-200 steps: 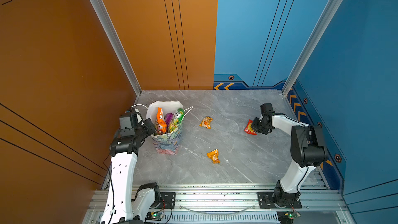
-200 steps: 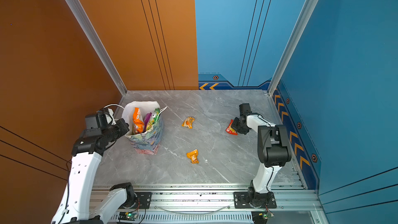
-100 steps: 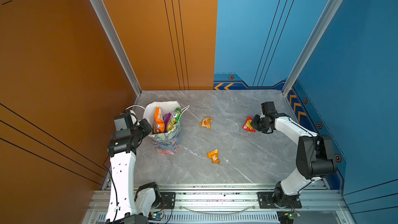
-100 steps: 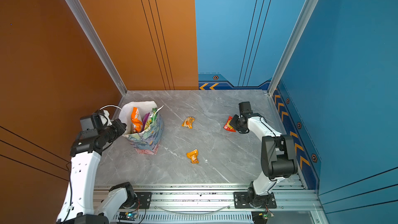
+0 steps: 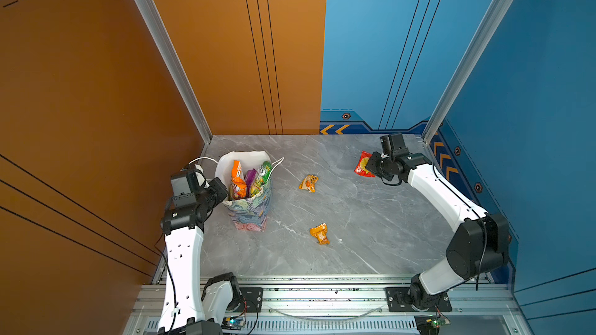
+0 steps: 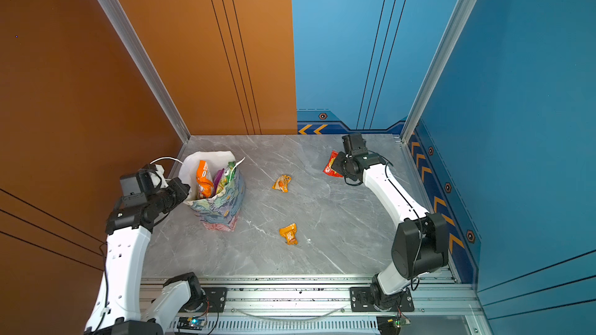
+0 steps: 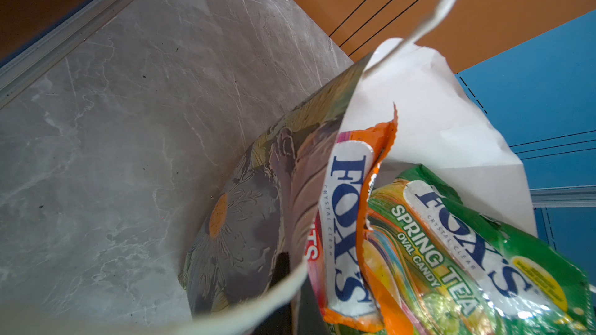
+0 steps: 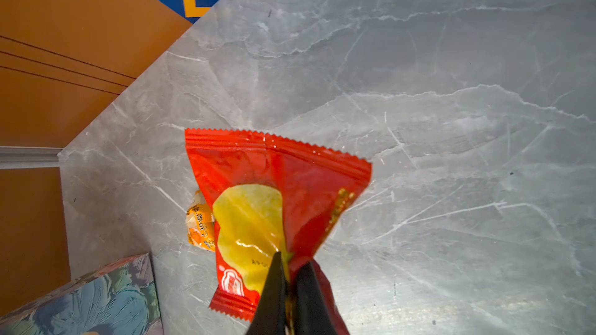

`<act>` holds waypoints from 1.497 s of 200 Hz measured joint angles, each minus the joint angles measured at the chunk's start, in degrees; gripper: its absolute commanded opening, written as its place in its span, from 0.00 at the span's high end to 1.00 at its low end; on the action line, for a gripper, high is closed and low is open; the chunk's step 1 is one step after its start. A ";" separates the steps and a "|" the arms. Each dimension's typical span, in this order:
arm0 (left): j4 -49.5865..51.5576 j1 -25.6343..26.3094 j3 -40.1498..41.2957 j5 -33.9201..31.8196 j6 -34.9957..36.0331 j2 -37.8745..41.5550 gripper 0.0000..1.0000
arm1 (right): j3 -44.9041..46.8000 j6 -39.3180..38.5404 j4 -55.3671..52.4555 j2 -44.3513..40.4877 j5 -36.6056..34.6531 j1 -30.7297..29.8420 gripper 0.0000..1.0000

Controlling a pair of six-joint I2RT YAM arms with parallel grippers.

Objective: Place the snacks into the paper bag
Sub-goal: Place the snack in the paper bag.

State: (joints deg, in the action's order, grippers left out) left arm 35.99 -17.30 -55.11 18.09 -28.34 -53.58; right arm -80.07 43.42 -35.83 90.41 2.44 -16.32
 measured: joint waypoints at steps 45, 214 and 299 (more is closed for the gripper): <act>-1.79 0.02 0.76 1.68 0.04 0.02 1.00 | -8.13 0.04 -5.14 0.00 -1.88 -3.93 1.00; -2.05 0.76 0.79 3.61 0.02 0.46 1.00 | -26.08 -3.15 -5.62 1.77 -6.86 -28.02 1.00; -2.12 1.68 0.79 4.52 0.00 0.98 1.00 | -49.94 -7.26 -8.61 18.91 -8.72 -41.16 1.00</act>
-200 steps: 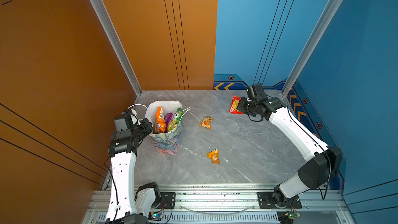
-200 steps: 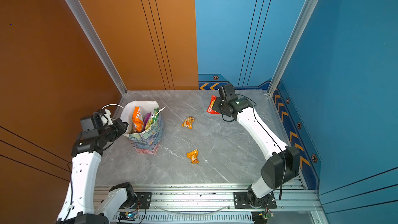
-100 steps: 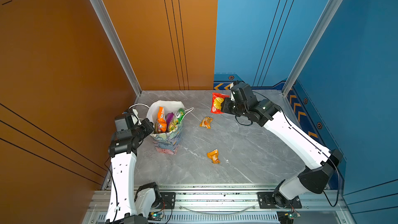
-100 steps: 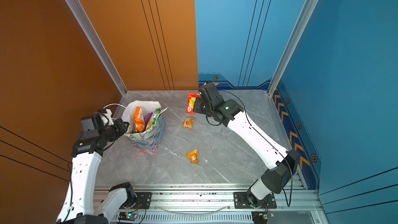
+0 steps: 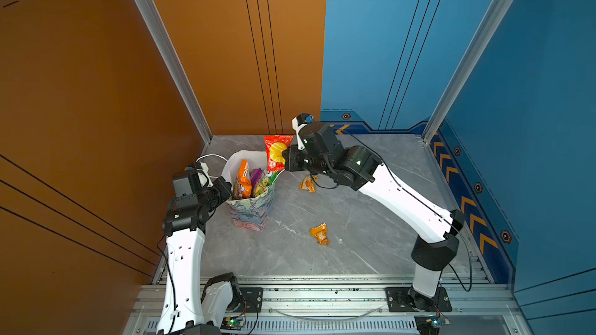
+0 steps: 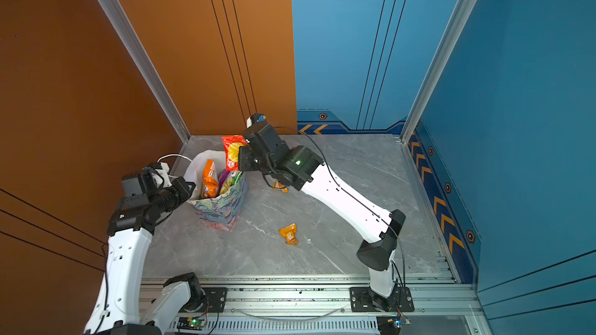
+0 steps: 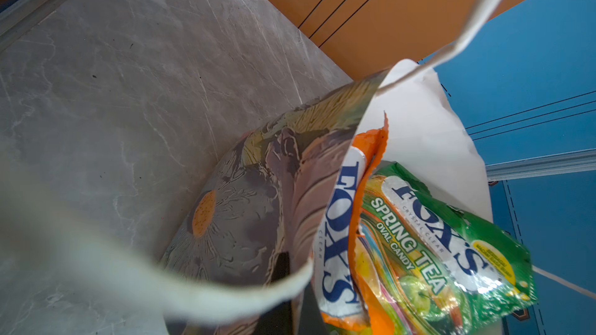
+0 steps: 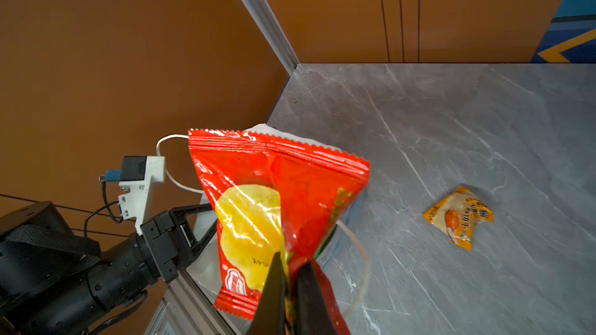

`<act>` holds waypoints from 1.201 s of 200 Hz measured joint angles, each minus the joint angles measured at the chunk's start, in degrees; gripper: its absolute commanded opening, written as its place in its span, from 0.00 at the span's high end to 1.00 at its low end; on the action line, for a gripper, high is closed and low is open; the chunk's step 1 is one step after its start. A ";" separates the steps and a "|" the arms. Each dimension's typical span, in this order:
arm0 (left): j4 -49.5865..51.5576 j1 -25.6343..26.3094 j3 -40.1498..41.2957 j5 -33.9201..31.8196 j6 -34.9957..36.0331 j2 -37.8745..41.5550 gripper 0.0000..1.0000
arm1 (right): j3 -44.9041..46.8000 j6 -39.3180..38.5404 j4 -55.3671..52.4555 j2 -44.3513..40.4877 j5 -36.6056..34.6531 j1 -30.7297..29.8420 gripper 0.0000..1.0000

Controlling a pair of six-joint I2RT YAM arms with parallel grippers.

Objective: Place the snacks into the paper bag
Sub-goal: Place the snack in the paper bag.

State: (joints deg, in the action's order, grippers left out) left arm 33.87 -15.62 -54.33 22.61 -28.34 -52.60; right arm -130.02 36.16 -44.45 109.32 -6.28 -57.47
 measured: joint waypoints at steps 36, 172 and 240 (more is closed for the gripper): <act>0.07 0.55 0.00 0.02 0.00 0.52 1.00 | -11.37 -1.68 -2.71 10.16 0.00 -2.71 1.00; -3.17 0.63 1.57 2.80 0.04 0.87 1.00 | -15.45 -11.39 -5.66 22.71 -5.03 -3.50 1.00; -4.07 0.63 1.90 3.61 0.04 0.90 1.00 | -16.06 -13.90 -5.49 23.54 -6.01 -2.51 0.91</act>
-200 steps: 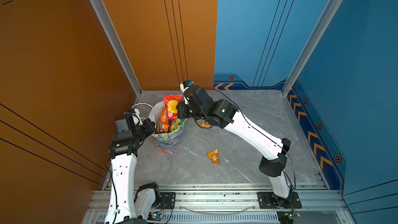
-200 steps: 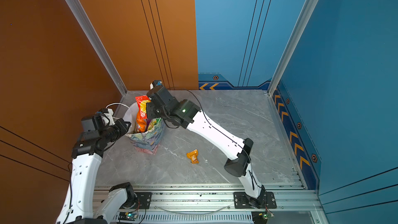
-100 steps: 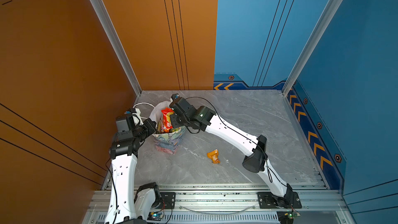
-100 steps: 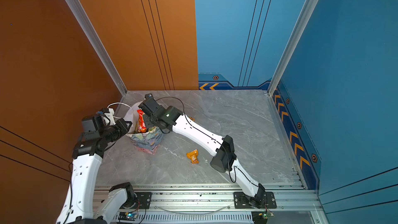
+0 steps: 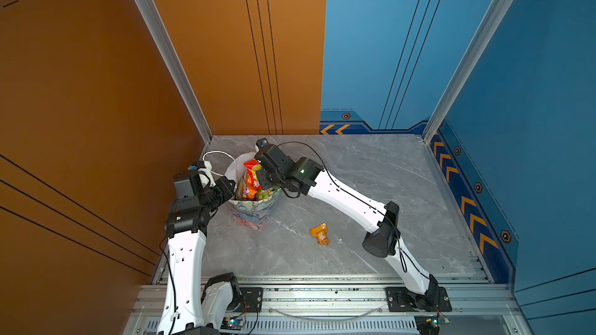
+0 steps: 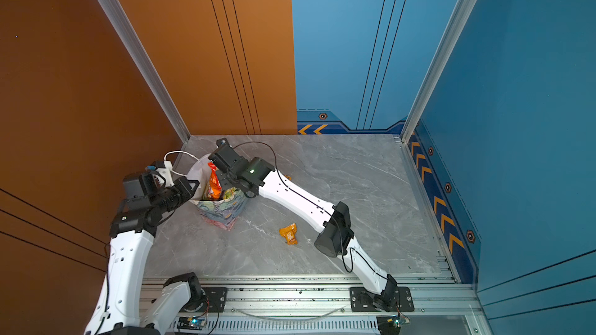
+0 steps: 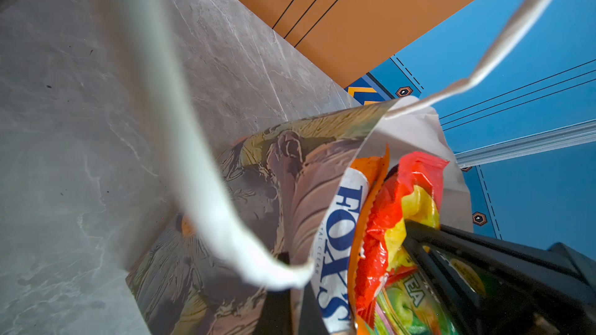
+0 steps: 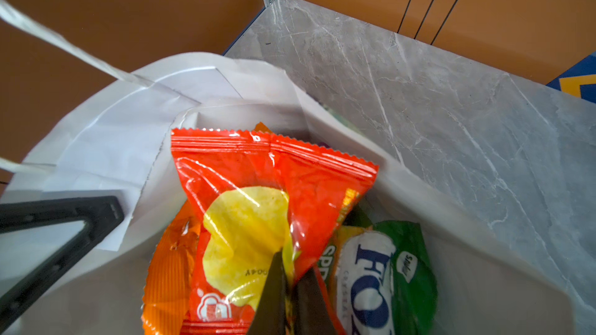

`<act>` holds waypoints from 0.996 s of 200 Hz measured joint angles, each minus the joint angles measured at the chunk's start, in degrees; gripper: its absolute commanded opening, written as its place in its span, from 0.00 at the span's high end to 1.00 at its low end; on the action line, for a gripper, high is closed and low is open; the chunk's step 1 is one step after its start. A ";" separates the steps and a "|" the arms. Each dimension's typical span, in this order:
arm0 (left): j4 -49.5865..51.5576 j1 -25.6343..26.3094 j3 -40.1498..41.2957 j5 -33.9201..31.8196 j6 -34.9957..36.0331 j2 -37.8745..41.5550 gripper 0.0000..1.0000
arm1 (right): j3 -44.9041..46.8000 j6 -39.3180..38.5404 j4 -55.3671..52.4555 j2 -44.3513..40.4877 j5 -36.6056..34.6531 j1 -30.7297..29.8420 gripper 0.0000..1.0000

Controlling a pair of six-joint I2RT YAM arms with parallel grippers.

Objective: Place the snacks into the paper bag
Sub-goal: Place the snack in the paper bag.

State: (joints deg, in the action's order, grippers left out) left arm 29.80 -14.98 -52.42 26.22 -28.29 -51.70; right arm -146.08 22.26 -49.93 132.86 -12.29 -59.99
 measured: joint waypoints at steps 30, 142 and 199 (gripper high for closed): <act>-0.17 0.09 0.28 0.02 0.02 0.28 1.00 | 0.00 -0.66 -0.02 1.16 0.07 0.13 0.67; -0.90 0.87 0.68 0.04 0.39 0.76 1.00 | -0.02 2.32 -0.07 0.83 2.03 1.73 0.37; -0.90 1.18 0.68 0.00 0.39 0.92 1.00 | -0.02 6.34 -0.15 -1.55 6.14 3.06 0.35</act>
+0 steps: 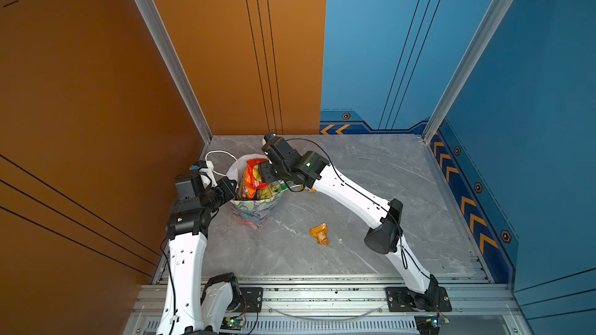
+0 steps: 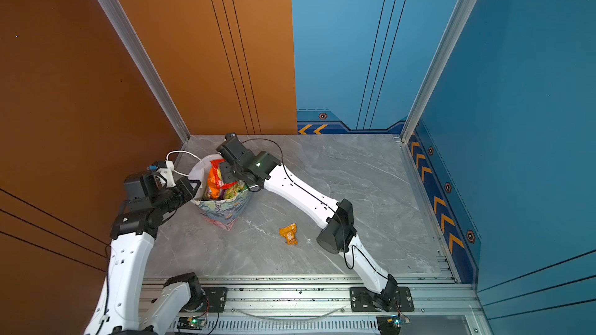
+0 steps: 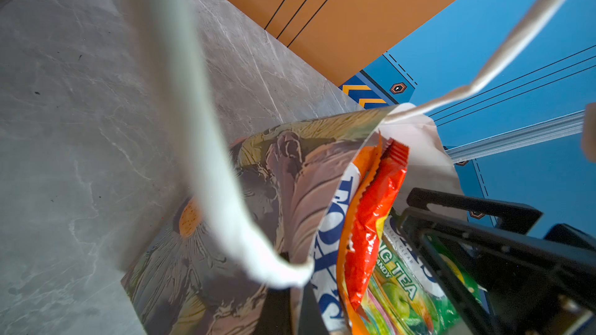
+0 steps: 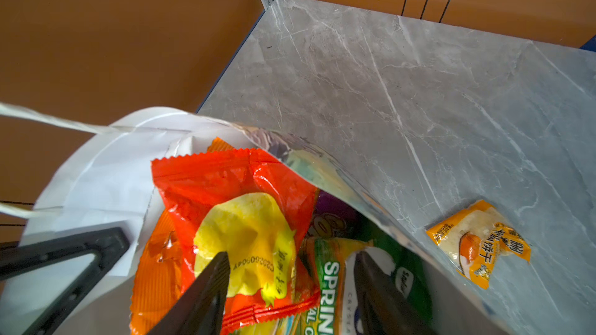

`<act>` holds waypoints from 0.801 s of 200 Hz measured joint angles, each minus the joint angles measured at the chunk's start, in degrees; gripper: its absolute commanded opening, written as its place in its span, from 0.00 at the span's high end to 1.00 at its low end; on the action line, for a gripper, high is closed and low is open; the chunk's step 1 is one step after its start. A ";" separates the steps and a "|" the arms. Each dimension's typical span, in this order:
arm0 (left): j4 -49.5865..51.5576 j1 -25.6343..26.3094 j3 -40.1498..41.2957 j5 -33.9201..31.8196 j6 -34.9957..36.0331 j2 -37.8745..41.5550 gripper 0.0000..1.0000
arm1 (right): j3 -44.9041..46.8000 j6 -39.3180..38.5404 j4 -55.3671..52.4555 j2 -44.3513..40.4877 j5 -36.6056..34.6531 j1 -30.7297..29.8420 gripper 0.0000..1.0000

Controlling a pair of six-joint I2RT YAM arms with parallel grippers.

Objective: Place the snacks into the paper bag
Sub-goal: Place the snack in the paper bag, then pick up the snack at the center of the table.

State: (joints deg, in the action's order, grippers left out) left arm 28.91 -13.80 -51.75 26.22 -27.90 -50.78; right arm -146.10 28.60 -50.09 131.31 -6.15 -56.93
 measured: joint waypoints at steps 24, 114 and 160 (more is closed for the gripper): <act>0.04 0.00 0.00 -0.26 0.00 0.00 1.00 | 0.02 1.14 -0.59 -1.70 1.40 0.50 0.33; 0.98 -0.11 -0.52 -4.74 -0.22 -1.42 1.00 | 13.31 4.79 -4.68 -26.29 -1.14 -3.21 0.32; 2.29 -0.11 -1.11 -7.80 -0.17 -1.77 1.00 | 22.49 8.39 -5.11 -33.99 -3.41 -3.61 0.32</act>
State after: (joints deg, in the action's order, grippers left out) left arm 31.20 -13.91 -52.86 18.41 -28.08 -52.56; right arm -123.61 36.99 -55.20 97.32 -9.56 -60.53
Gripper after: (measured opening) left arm 0.044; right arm 0.678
